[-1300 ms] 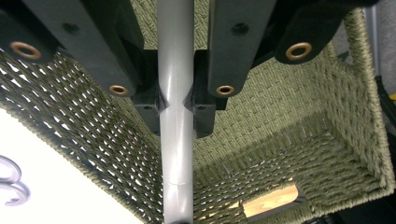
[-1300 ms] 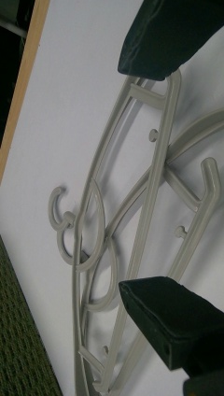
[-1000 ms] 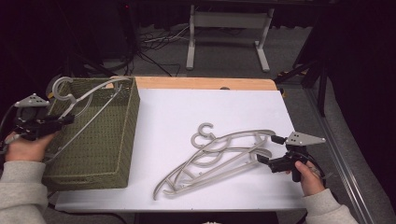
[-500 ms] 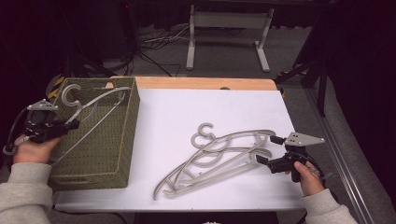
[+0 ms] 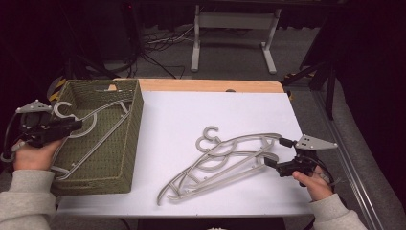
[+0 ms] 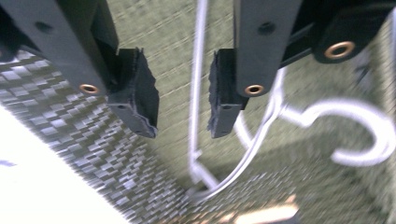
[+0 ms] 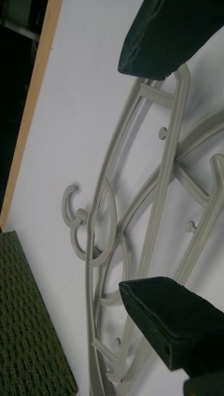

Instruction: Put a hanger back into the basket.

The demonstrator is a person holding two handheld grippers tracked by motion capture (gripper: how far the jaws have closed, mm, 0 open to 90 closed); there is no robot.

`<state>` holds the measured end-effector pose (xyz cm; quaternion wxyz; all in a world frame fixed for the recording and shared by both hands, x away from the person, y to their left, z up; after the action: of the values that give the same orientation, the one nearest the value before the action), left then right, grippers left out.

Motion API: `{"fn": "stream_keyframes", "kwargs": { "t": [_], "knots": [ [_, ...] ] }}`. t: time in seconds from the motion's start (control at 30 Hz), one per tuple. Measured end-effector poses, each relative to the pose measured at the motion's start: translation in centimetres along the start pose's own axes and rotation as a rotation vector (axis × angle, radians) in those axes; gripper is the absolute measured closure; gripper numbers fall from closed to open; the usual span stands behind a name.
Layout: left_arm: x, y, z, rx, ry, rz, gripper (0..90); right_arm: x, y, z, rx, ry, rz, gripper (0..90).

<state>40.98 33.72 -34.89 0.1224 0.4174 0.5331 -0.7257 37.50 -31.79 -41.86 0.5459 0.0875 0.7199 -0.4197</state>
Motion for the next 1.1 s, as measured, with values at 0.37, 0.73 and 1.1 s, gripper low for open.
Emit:
{"fn": "stream_keyframes", "kwargs": {
  "t": [0.37, 0.73, 1.1],
  "knots": [
    [-2.4, -0.8, 9.5, 0.225, 0.139, 0.128, 43.6, -1.4, -0.5, -0.6, -0.014, -0.047, -0.026, 13.5],
    [-2.5, 0.3, 17.1, 0.387, 0.238, 0.18, 37.9, -2.4, 0.0, -1.7, -0.101, -0.115, -0.044, 28.8],
    [-2.2, 4.0, 21.5, 0.502, 0.283, 0.166, 35.8, -3.9, 1.3, -2.4, -0.164, -0.135, -0.065, 35.6]
  ]
}}
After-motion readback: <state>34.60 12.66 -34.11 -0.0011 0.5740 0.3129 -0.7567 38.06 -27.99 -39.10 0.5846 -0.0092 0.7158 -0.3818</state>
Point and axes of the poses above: each handheld gripper's, and its own axes: y roughly forward along the jaws, x roughly out of its underside, z roughly to its right, the point moved 4 cm from there along y, roughly forward along the jaws, and after that the axes turned 5 degrees about -z, right-handed, at the moved point
